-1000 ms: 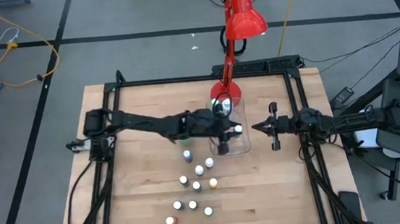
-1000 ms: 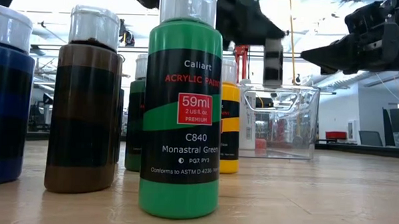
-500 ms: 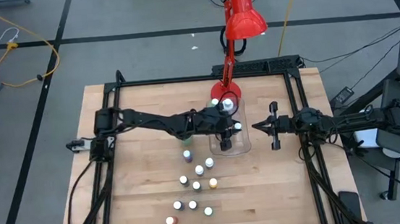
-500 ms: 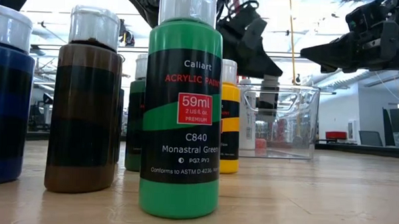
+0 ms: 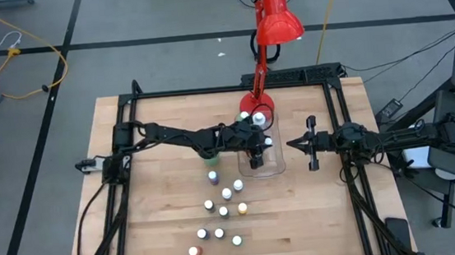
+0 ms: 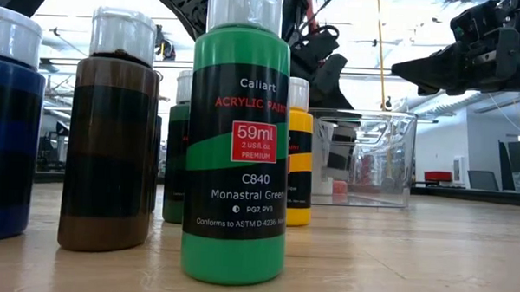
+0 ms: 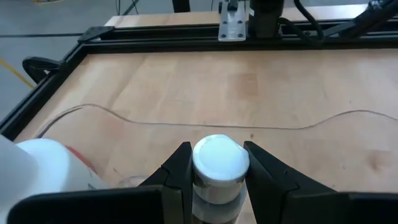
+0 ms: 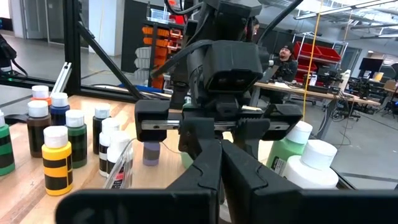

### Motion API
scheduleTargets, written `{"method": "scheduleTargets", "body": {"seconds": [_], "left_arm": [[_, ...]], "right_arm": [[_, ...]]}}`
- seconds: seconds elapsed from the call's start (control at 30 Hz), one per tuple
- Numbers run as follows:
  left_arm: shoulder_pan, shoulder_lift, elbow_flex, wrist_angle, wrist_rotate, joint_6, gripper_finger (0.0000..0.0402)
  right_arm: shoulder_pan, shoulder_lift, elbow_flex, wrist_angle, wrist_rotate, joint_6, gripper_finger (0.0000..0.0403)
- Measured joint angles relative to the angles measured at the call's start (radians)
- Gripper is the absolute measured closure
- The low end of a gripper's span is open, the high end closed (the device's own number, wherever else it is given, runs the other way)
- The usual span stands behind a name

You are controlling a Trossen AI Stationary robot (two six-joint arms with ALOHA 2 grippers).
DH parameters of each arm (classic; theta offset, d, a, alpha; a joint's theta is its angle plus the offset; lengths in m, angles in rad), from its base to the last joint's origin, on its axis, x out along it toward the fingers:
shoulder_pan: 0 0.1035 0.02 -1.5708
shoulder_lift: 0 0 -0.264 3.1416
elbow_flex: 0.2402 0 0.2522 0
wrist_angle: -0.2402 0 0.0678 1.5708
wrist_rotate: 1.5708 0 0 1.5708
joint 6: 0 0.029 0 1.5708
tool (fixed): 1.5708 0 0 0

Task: Pick & Place Paint Supplies
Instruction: Put the gray paint bottle into the transparent bin, then put the top blue paint bottle into the transparent bin

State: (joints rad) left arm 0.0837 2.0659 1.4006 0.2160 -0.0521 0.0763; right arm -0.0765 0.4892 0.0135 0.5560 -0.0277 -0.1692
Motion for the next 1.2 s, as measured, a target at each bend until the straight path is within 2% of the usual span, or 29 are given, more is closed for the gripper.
{"method": "scheduleTargets", "body": {"seconds": [0.23,0.4,0.5,0.8,0.97,1.07,1.2], "left_arm": [[0.001,-0.001,0.000,-0.011,-0.001,-0.025,0.0303],[0.000,-0.001,0.001,-0.028,-0.010,-0.024,0.0262],[0.000,-0.001,0.002,-0.032,-0.011,-0.027,0.0251],[0.001,-0.001,0.002,-0.035,-0.013,-0.033,0.0245],[0.001,-0.010,-0.002,-0.030,-0.008,0.027,0.0244],[-0.004,-0.061,-0.004,-0.055,0.037,0.089,0.0244],[-0.025,-0.222,-0.002,-0.175,0.169,0.103,0.0243]], "right_arm": [[0.000,0.000,0.000,0.000,0.000,0.000,0.0399],[0.000,0.000,0.000,0.000,0.000,0.000,0.0399],[0.000,0.000,0.000,0.000,0.000,0.000,0.0399],[0.000,0.000,0.000,0.001,0.000,0.002,0.0399],[0.000,0.000,0.000,0.001,0.000,0.001,0.0399],[0.000,0.000,0.000,0.001,0.000,0.000,0.0399],[0.000,0.000,0.000,0.001,0.000,0.000,0.0399]]}}
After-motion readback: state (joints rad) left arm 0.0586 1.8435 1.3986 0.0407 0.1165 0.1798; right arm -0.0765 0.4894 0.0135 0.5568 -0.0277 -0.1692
